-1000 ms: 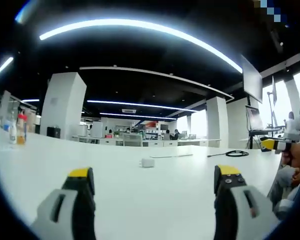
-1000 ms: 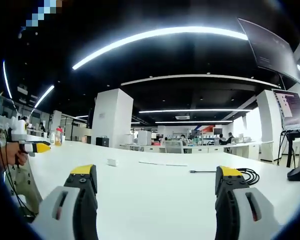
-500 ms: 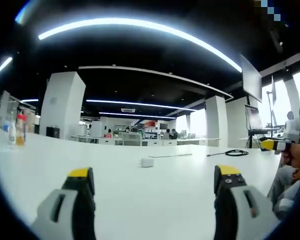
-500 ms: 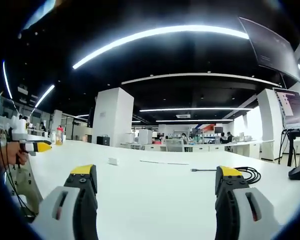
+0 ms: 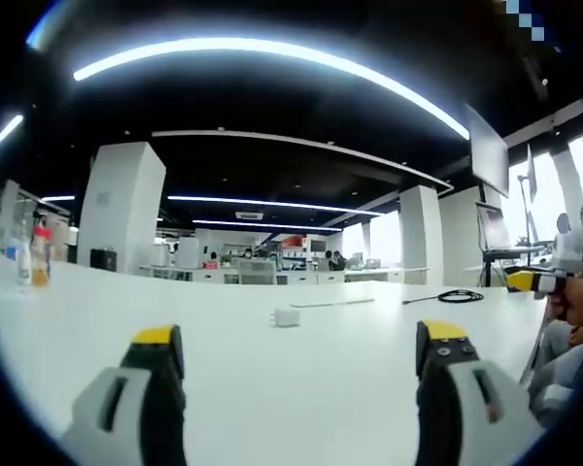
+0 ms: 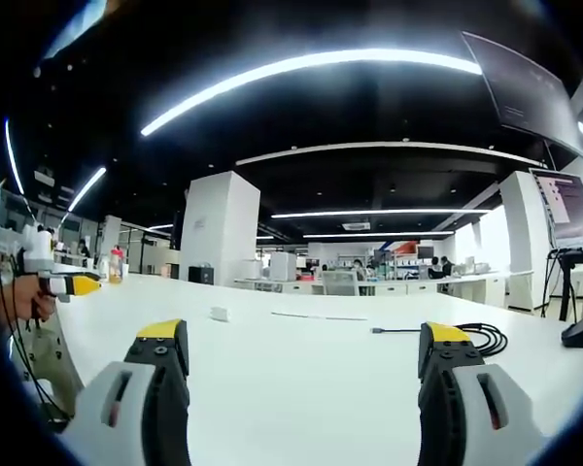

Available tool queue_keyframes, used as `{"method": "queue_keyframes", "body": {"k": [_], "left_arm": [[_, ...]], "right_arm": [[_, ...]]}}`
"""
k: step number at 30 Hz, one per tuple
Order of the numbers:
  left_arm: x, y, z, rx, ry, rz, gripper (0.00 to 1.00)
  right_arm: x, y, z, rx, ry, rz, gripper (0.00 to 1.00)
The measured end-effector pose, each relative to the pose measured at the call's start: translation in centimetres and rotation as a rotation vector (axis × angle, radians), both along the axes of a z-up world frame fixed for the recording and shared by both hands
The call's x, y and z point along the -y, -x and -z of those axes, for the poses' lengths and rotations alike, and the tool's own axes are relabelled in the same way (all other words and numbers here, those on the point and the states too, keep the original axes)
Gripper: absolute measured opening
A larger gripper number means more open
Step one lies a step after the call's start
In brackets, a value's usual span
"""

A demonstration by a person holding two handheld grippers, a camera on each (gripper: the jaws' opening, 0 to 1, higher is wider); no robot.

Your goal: Plug the desk Type‑C cable into the charger adapter.

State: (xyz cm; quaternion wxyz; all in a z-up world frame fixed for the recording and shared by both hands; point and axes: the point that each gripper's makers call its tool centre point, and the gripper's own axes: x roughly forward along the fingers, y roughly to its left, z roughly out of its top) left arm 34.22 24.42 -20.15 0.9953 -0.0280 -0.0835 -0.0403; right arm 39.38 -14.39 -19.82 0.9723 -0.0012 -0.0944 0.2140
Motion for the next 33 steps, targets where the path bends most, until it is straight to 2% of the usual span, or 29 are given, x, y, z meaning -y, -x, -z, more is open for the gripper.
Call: {"method": "queue_keyframes", "body": {"k": [10,19,21,25,28,31,33], "left_arm": [[-0.2,-1.6,-1.0,-0.016,-0.058,0.036,1.0],[-0.3,-4.0,-2.9,-0.04,-0.108,0.123,1.0],[-0.3,-4.5,-3.2,-0.045,-0.16,0.122,1.0],[-0.2,-5.3,-3.5,-0.056,-0.196,0.136,1.0],[0.2,-6.4,-2.4,-0.134,-0.262,0.17,1.0],[0.0,-7.4,-2.5,-0.13,-0.272,0.183,1.0],[-0.1,-8.0,-2.4,-0.151,-0.269,0.199,1.0]], "right_arm": [[0.2,0.0,0.1,-0.003,-0.005,0.002,1.0],[0.2,-0.1,0.3,-0.008,-0.007,0.002,1.0],[0.3,-0.1,0.3,-0.009,-0.009,0.004,1.0],[0.2,-0.1,0.5,-0.013,-0.005,0.0,1.0],[0.0,-0.2,0.7,-0.018,-0.006,-0.006,1.0],[-0.1,-0.2,0.9,-0.024,-0.007,-0.009,1.0],[-0.2,-0.3,1.1,-0.028,-0.007,-0.011,1.0]]}}
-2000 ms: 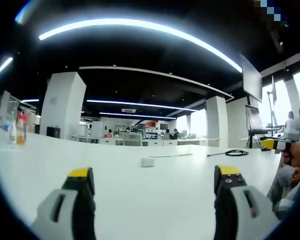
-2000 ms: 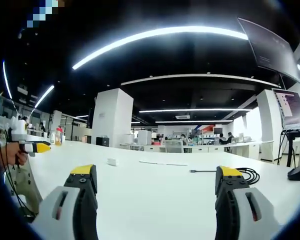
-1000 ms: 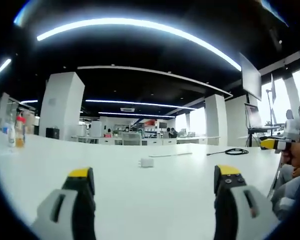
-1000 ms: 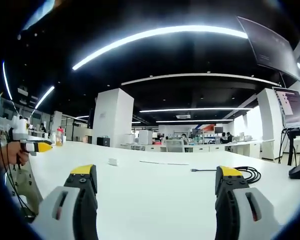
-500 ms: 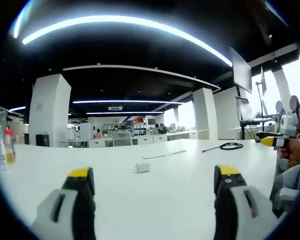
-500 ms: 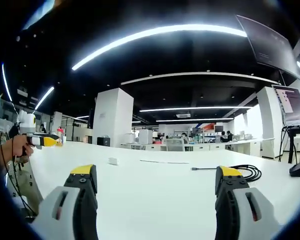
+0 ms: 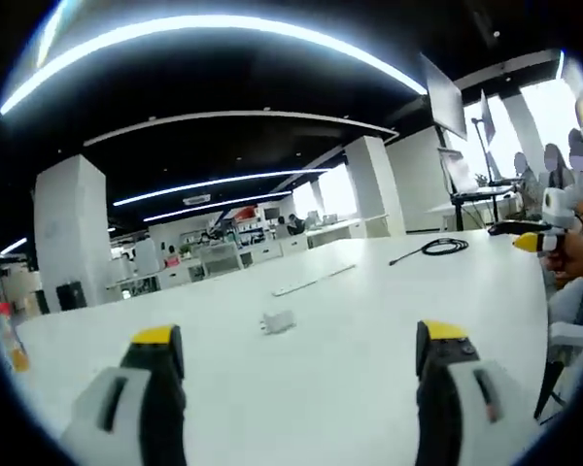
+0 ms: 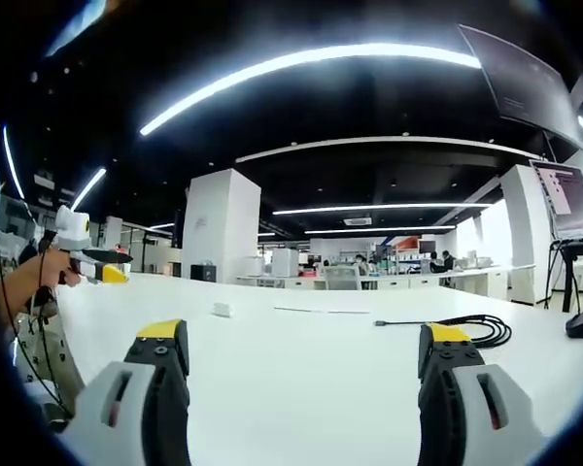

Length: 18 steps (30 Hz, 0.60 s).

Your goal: Plug the desk Type‑C cable into the charger adapter.

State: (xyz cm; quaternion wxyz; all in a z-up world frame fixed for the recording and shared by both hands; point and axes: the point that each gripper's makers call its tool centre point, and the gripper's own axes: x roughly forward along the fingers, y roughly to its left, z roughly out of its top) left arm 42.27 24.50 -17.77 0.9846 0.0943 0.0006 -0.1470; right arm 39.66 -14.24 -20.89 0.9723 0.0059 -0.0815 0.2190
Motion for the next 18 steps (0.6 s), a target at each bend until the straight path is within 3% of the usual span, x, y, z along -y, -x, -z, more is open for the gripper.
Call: {"method": "queue_keyframes", "body": {"k": [18], "left_arm": [[0.1,-6.4,0.0,-0.178,-0.051,0.207,1.0]], "right_arm": [[-0.4,-0.1,0.5,-0.017,0.001,-0.008,1.0]]}}
